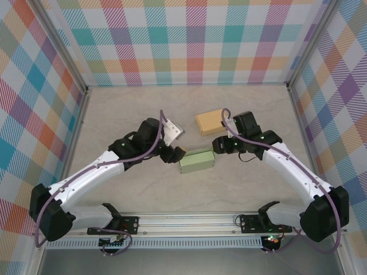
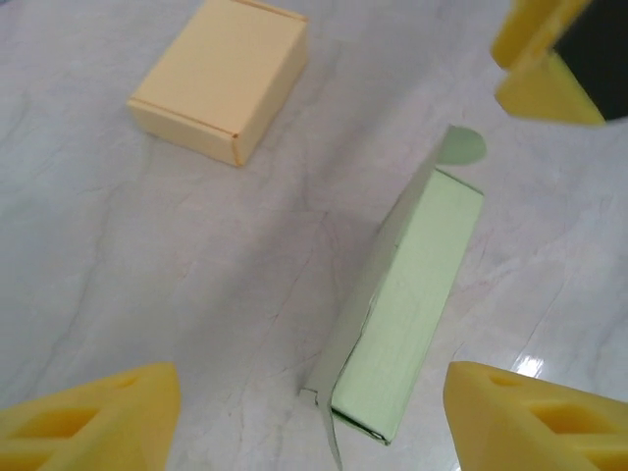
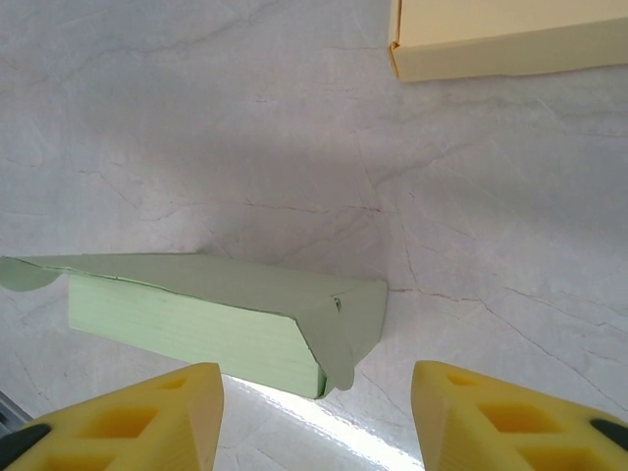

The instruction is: Fold the paper box

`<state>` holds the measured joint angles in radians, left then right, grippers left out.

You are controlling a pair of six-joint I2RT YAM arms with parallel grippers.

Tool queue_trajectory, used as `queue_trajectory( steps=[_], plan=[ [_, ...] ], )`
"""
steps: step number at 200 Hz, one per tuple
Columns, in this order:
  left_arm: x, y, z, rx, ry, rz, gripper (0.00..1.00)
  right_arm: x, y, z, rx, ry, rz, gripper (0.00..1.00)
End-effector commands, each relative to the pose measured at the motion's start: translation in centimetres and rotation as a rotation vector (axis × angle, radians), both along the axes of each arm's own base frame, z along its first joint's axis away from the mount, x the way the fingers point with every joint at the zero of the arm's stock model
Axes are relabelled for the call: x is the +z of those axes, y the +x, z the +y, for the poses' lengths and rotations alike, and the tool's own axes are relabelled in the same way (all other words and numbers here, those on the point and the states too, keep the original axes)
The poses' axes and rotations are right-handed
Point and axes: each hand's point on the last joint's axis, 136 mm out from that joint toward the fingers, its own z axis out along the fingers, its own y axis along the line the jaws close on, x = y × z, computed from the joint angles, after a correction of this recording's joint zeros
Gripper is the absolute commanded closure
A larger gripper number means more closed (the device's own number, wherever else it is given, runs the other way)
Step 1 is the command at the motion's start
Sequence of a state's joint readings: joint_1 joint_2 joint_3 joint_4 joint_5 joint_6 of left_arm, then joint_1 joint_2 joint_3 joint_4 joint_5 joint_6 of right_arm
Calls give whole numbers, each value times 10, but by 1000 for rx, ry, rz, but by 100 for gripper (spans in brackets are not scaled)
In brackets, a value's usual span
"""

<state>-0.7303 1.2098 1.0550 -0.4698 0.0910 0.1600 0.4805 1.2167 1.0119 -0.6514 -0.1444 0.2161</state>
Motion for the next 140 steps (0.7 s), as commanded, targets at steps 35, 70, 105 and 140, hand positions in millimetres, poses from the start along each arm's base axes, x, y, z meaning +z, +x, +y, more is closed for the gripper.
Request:
queue_trajectory(
  steps=[35, 70, 105, 140],
  plan=[
    [-31, -22, 18, 241, 41, 245, 38, -7, 2, 0, 9, -75, 14, 48],
    [-39, -22, 16, 272, 73, 249, 42, -14, 2, 5, 30, -77, 16, 52],
    [-50, -11, 12, 304, 111, 224, 51, -21, 7, 6, 30, -92, 20, 52],
    [-57, -10, -4, 282, 108, 235, 57, -25, 10, 9, 37, -115, 20, 52]
  ],
)
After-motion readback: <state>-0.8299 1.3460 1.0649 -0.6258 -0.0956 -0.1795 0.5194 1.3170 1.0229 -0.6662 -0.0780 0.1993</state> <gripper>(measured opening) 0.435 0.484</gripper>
